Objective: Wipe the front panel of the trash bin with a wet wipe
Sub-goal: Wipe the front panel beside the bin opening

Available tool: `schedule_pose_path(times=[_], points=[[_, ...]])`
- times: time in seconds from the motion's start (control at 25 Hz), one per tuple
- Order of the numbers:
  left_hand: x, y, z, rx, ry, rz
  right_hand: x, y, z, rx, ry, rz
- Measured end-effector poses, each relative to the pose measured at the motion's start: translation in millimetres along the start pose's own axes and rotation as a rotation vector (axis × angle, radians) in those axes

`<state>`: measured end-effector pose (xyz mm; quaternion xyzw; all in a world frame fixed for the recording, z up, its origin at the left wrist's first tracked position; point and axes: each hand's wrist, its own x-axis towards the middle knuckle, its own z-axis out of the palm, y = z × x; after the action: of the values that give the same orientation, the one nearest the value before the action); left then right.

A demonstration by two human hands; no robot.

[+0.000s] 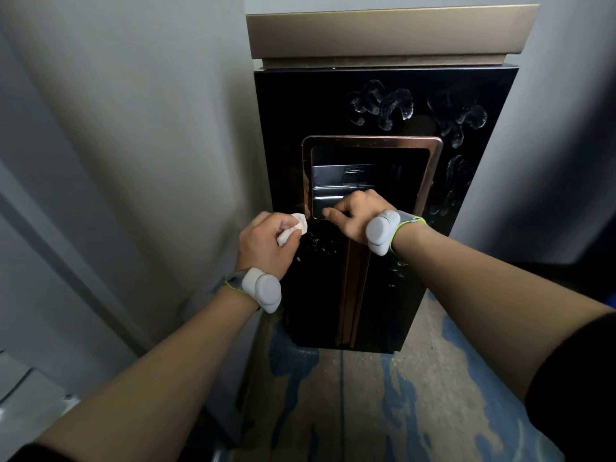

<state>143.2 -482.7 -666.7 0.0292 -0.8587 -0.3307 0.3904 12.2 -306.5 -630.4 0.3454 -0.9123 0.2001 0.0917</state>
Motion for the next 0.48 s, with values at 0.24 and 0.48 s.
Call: schedule_pose_path(times=[0.24, 0.48], points=[[-5, 10, 18, -0.022, -0.026, 0.013, -4, 6, 0, -0.099, 0.038, 0.021], [-18, 18, 36, -0.006, -0.101, 0.065, -5, 15, 0, -0.075, 0.052, 0.139]])
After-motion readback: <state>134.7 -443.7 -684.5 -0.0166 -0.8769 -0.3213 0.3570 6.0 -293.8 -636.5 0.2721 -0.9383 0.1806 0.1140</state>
